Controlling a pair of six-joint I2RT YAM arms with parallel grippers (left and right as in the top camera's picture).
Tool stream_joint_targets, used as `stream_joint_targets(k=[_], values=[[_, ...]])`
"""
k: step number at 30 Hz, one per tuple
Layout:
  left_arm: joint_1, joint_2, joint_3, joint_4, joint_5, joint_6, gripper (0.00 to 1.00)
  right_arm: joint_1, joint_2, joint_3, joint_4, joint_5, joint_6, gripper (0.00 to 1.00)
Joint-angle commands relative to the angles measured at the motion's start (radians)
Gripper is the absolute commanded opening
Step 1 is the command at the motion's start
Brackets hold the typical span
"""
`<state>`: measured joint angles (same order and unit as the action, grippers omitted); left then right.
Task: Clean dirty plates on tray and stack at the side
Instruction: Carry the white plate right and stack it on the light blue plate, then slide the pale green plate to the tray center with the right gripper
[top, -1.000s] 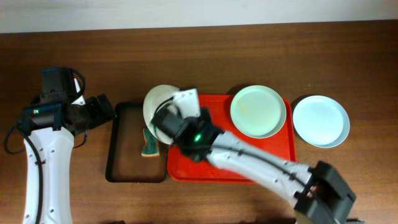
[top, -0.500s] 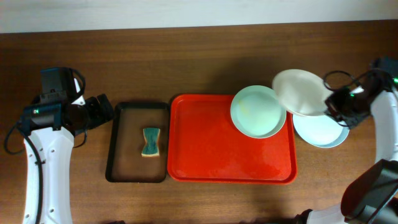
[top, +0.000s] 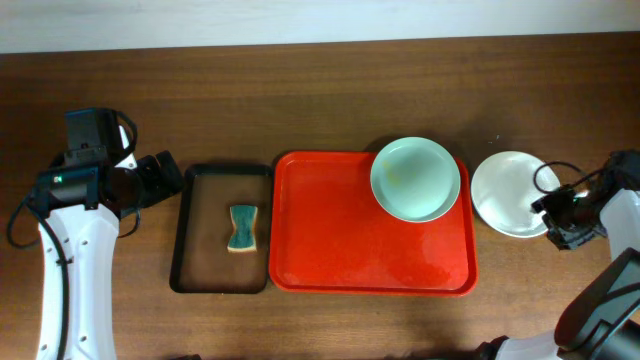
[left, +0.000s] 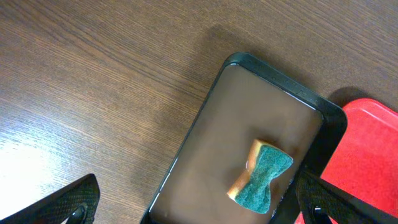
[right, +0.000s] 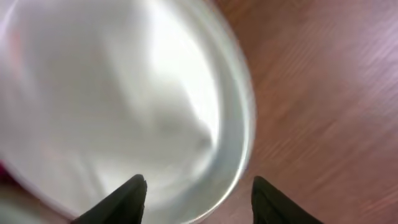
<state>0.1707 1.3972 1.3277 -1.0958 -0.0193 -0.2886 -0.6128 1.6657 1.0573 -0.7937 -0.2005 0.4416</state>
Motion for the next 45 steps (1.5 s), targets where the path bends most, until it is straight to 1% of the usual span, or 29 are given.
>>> stream_joint_targets(k=[1,2,3,5,6,7,10,15,19,21,23,24,26,29,31,33,35,37,40,41,42,43,45], values=[[0.002,-0.012,0.008,0.002,-0.003,-0.010,0.99,0.128,-0.014,0.161,-0.087,-0.082,-0.211,0.54],[0.002,-0.012,0.008,0.002,-0.003,-0.010,0.99,0.223,-0.012,0.239,-0.133,-0.076,-0.286,0.47],[0.002,-0.012,0.008,0.002,-0.003,-0.010,0.99,0.280,-0.012,0.265,-0.133,-0.076,-0.320,0.47],[0.002,-0.012,0.008,0.002,-0.003,-0.010,0.99,0.407,-0.005,0.270,-0.061,-0.074,-0.393,0.52],[0.002,-0.012,0.008,0.002,-0.003,-0.010,0.99,0.471,0.008,0.270,-0.042,-0.005,-0.397,0.47],[0.002,-0.012,0.008,0.002,-0.003,-0.010,0.99,0.507,0.021,0.270,-0.039,0.036,-0.397,0.46],[0.002,-0.012,0.008,0.002,-0.003,-0.010,0.99,0.558,0.074,0.269,-0.009,0.082,-0.397,0.47],[0.002,-0.012,0.008,0.002,-0.003,-0.010,0.99,0.559,0.187,0.269,0.034,0.161,-0.397,0.46],[0.002,-0.012,0.008,0.002,-0.003,-0.010,0.99,0.559,0.275,0.268,0.034,0.161,-0.397,0.27],[0.002,-0.012,0.008,0.002,-0.003,-0.010,0.99,0.560,0.291,0.268,0.026,0.161,-0.396,0.11],[0.002,-0.012,0.008,0.002,-0.003,-0.010,0.99,0.560,0.291,0.268,0.015,0.160,-0.396,0.09],[0.002,-0.012,0.008,0.002,-0.003,-0.010,0.99,0.560,0.290,0.268,0.002,0.160,-0.368,0.04],[0.002,-0.012,0.008,0.002,-0.003,-0.010,0.99,0.561,0.290,0.268,-0.024,0.133,-0.315,0.04],[0.002,-0.012,0.008,0.002,-0.003,-0.010,0.99,0.574,0.289,0.268,-0.090,-0.093,-0.302,0.04],[0.002,-0.012,0.008,0.002,-0.003,-0.010,0.99,0.620,0.289,0.268,-0.168,-0.160,-0.294,0.04],[0.002,-0.012,0.008,0.002,-0.003,-0.010,0.99,0.683,0.289,0.268,-0.235,-0.160,-0.267,0.04],[0.002,-0.012,0.008,0.002,-0.003,-0.010,0.99,0.734,0.289,0.268,-0.264,-0.159,-0.222,0.04],[0.002,-0.012,0.008,0.002,-0.003,-0.010,0.99,0.797,0.289,0.268,-0.267,-0.159,-0.143,0.05],[0.002,-0.012,0.008,0.002,-0.003,-0.010,0.99,0.867,0.289,0.268,-0.266,-0.159,-0.117,0.07],[0.002,-0.012,0.008,0.002,-0.003,-0.010,0.99,0.882,0.289,0.268,-0.265,-0.158,-0.117,0.10],[0.002,-0.012,0.008,0.002,-0.003,-0.010,0.99,0.888,0.289,0.268,-0.264,-0.150,-0.117,0.17],[0.002,-0.012,0.008,0.002,-0.003,-0.010,0.99,0.887,0.290,0.268,-0.253,-0.127,-0.117,0.29],[0.002,-0.012,0.008,0.002,-0.003,-0.010,0.99,0.888,0.290,0.268,-0.238,-0.098,-0.118,0.30]])
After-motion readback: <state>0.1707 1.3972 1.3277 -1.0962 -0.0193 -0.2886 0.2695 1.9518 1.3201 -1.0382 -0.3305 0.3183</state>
